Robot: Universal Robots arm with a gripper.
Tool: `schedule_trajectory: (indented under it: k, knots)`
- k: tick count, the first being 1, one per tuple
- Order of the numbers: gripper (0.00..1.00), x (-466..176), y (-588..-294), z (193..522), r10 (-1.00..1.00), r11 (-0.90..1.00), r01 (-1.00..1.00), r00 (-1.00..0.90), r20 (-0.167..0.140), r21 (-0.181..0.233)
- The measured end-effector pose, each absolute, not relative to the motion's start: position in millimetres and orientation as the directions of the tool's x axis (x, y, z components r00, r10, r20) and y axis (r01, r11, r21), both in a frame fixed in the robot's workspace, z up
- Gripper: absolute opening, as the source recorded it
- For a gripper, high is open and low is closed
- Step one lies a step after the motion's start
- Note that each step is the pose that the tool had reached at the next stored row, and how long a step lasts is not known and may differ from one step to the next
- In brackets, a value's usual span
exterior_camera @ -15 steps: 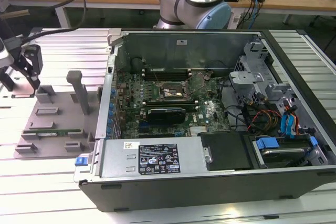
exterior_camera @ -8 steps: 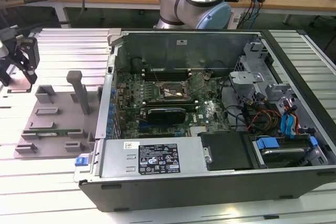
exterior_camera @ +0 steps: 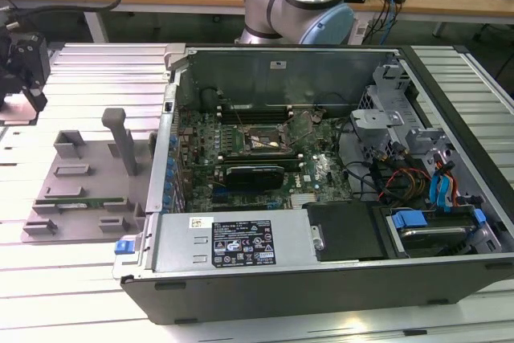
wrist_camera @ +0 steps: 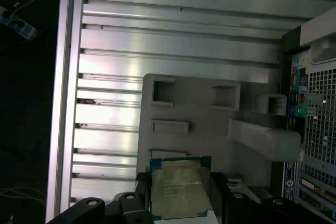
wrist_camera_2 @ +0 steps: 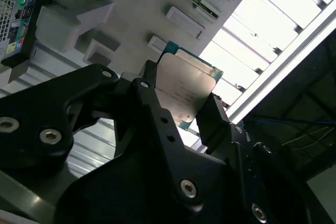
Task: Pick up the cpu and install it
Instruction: 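Pick up the cpu and move it towards the insertion slot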
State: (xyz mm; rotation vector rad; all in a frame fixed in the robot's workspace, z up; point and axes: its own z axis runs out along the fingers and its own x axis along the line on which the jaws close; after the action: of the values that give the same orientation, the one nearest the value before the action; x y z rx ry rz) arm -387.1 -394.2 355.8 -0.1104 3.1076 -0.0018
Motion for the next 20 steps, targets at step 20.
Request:
schedule_trajectory:
  k: [20]
  knots:
    - [0.54,-387,-394,404,-0.071,0.997,-0.071,-0.997,-0.032,-0.002]
